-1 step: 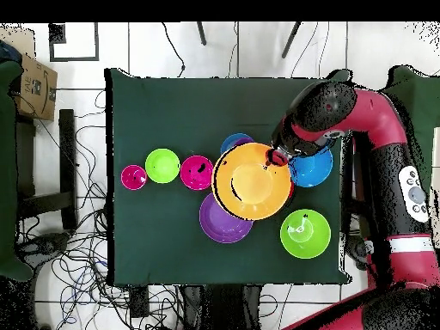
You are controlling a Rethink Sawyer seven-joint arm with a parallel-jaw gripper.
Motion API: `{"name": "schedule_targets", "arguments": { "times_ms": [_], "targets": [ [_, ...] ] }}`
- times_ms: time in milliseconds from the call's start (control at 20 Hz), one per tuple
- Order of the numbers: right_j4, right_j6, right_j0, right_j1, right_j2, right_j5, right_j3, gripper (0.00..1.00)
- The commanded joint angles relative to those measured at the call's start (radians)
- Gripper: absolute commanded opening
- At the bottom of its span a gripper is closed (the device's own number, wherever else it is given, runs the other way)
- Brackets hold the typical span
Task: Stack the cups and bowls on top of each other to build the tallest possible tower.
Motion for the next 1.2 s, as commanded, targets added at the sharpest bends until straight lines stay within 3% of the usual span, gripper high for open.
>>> {"name": "schedule_targets", "arguments": {
  "times_ms": [50, 400, 1200],
  "targets": [
    [-0.04, -0.29, 0.068, 0.109, -0.045, -0.061, -0.12, 0.0],
    [-0.026, -0.305, 0.062, 0.135, -0.036, -0.067, -0.136, 0.0],
    [-0.042, -0.36, 0.127, 0.132, -0.023, 0.053, -0.275, 0.0]
  ]
}}
